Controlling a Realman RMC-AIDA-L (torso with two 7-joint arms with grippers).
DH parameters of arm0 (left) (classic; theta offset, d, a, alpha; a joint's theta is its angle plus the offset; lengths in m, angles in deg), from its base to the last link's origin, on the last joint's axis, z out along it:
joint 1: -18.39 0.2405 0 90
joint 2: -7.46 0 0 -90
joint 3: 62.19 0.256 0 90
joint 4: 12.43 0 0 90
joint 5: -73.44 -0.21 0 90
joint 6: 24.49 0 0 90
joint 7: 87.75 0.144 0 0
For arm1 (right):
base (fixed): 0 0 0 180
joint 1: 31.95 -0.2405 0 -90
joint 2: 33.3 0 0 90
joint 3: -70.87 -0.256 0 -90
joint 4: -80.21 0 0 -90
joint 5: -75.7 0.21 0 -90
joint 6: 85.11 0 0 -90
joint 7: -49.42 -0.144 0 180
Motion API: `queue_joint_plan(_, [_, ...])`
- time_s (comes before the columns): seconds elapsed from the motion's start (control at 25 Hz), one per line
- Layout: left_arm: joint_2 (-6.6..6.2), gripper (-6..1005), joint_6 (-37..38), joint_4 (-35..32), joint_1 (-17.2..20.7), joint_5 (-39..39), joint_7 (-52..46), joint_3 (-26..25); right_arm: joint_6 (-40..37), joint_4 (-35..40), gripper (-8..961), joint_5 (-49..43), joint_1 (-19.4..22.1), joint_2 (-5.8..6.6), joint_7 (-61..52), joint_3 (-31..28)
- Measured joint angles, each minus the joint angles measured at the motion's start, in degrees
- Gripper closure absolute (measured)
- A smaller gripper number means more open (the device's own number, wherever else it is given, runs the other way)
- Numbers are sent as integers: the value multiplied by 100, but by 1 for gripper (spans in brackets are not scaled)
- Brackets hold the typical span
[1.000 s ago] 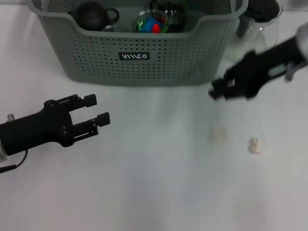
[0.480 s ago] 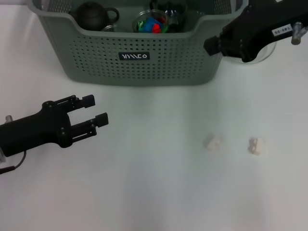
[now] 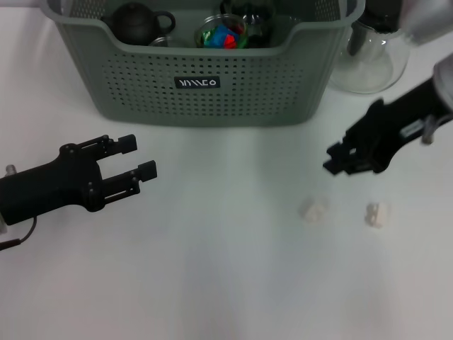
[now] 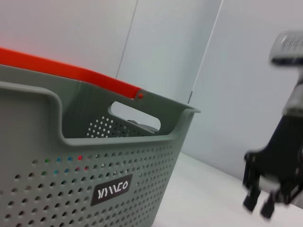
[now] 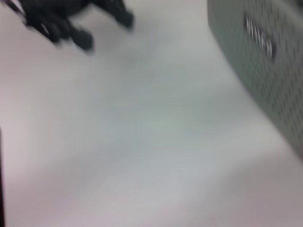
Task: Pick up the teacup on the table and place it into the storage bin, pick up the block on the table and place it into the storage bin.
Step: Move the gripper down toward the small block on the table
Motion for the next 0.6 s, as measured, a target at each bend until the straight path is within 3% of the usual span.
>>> queue_joint_plan(0.2, [-11,303,-69,12,-44,0,-2,4,617,-567,791,-163,-13,-1,-433,648])
queue_joint_plan(0.44, [-16,303,-77,20,-53,0,25,1,873,-614,568,-226,-31,-7,-1106,1573])
queue_joint_plan(0.6, [-14,302,-93,20,-40,0,29,1,1032,-607,449,-304,-135,-8,-1879,1892])
